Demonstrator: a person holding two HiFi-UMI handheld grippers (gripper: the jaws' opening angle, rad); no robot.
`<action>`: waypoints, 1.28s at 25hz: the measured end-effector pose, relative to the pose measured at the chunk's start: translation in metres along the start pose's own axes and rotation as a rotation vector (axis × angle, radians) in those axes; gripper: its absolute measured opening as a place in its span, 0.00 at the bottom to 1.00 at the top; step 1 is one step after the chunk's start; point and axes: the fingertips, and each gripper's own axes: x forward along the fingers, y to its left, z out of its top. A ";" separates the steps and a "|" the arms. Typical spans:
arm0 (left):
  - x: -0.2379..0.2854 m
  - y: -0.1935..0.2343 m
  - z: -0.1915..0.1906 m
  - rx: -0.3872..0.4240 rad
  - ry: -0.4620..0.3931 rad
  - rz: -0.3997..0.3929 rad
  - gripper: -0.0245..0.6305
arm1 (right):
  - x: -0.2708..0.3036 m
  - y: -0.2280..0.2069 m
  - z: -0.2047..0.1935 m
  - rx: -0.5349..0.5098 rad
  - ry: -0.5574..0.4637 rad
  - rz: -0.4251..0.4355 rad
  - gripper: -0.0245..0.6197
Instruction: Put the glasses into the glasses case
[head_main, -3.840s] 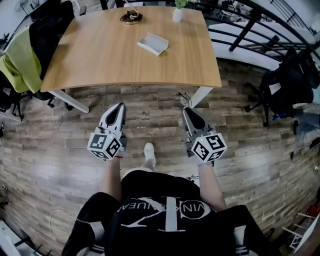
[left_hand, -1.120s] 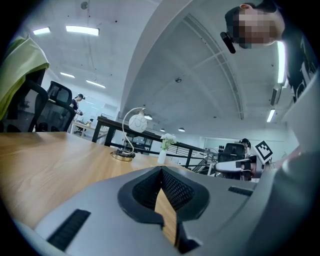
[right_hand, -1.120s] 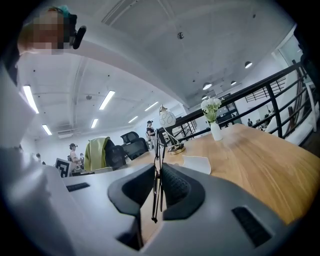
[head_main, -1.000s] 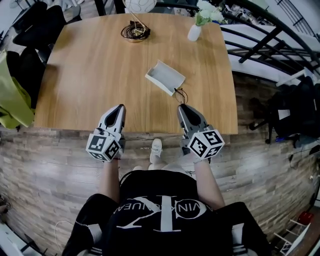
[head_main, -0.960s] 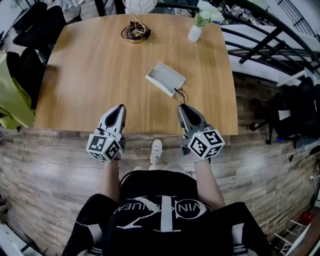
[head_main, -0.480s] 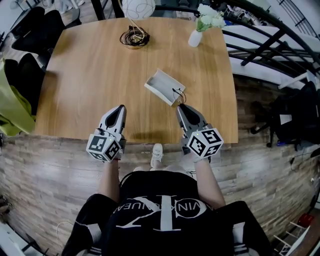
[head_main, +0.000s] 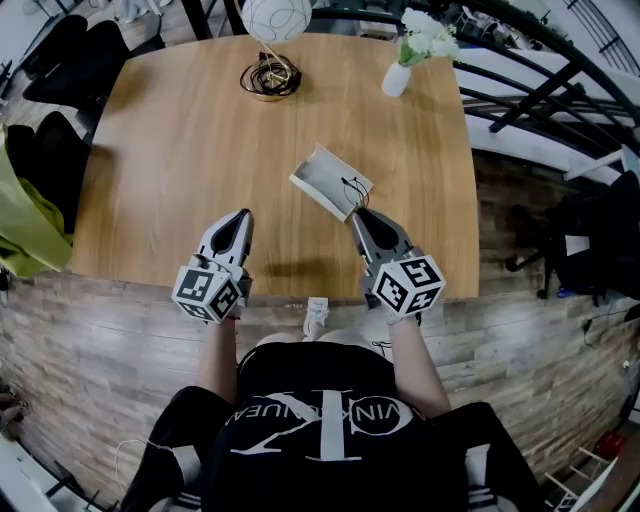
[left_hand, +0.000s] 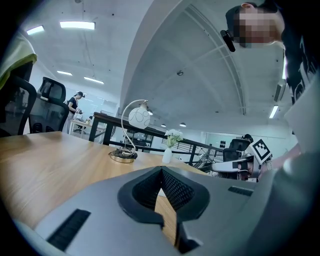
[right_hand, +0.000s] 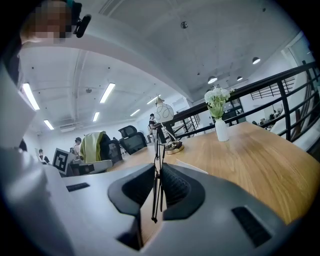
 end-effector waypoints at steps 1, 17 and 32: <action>0.003 0.000 0.000 0.000 0.004 0.000 0.06 | 0.002 -0.002 0.000 -0.002 0.008 0.002 0.12; 0.022 0.002 -0.025 0.056 0.111 -0.035 0.06 | 0.057 -0.003 -0.010 -0.207 0.184 0.031 0.12; 0.053 0.025 -0.035 0.039 0.109 -0.059 0.06 | 0.109 -0.012 -0.030 -0.400 0.369 0.041 0.12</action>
